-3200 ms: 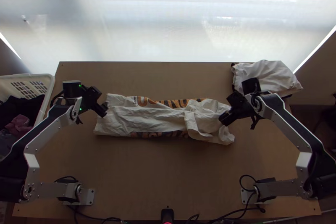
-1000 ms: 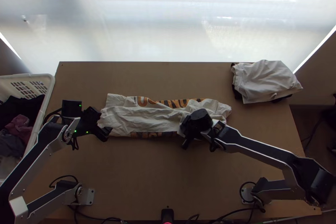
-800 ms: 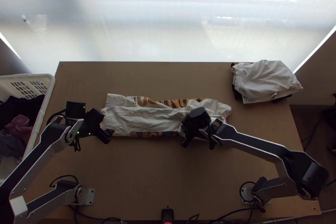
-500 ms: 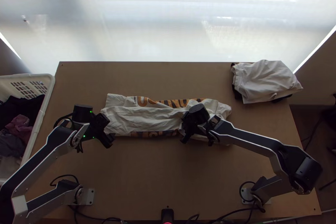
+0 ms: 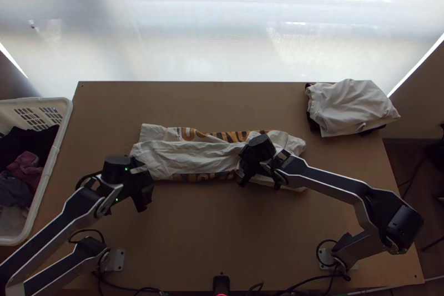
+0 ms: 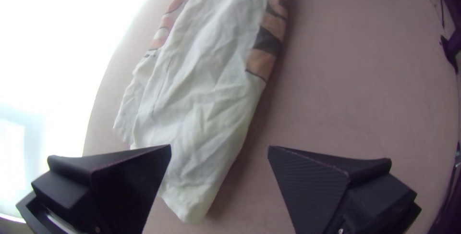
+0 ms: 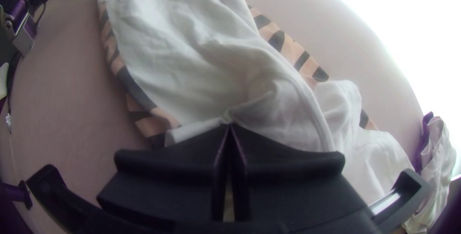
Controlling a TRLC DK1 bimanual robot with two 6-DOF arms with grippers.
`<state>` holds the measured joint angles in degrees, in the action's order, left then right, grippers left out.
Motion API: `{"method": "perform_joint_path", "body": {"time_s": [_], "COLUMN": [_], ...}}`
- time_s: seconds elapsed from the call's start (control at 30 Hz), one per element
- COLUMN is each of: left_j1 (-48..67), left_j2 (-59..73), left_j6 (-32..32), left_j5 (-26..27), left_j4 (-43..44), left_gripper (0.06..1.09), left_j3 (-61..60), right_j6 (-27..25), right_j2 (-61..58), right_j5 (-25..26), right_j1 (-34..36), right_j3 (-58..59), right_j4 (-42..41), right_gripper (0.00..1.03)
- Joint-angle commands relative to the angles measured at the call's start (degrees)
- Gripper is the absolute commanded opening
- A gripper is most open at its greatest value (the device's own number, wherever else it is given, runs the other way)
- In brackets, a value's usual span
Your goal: Fold the t-shirt
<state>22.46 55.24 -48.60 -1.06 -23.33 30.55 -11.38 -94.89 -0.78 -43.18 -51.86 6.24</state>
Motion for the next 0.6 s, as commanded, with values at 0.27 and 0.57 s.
{"method": "perform_joint_path", "body": {"time_s": [0.27, 0.57], "left_j1": [7.0, 2.9], "left_j2": [-5.0, 1.2], "left_j6": [-9.9, -15.7], "left_j5": [-6.9, -6.9], "left_j4": [17.5, 28.6], "left_gripper": [1.04, 1.04], "left_j3": [-13.1, -15.4], "right_j6": [0.5, 2.0], "right_j2": [-0.6, -0.6], "right_j5": [0.0, 0.0], "right_j1": [0.8, -0.1], "right_j3": [-2.0, -2.6], "right_j4": [1.1, 1.6], "right_gripper": [0.03, 0.03]}}
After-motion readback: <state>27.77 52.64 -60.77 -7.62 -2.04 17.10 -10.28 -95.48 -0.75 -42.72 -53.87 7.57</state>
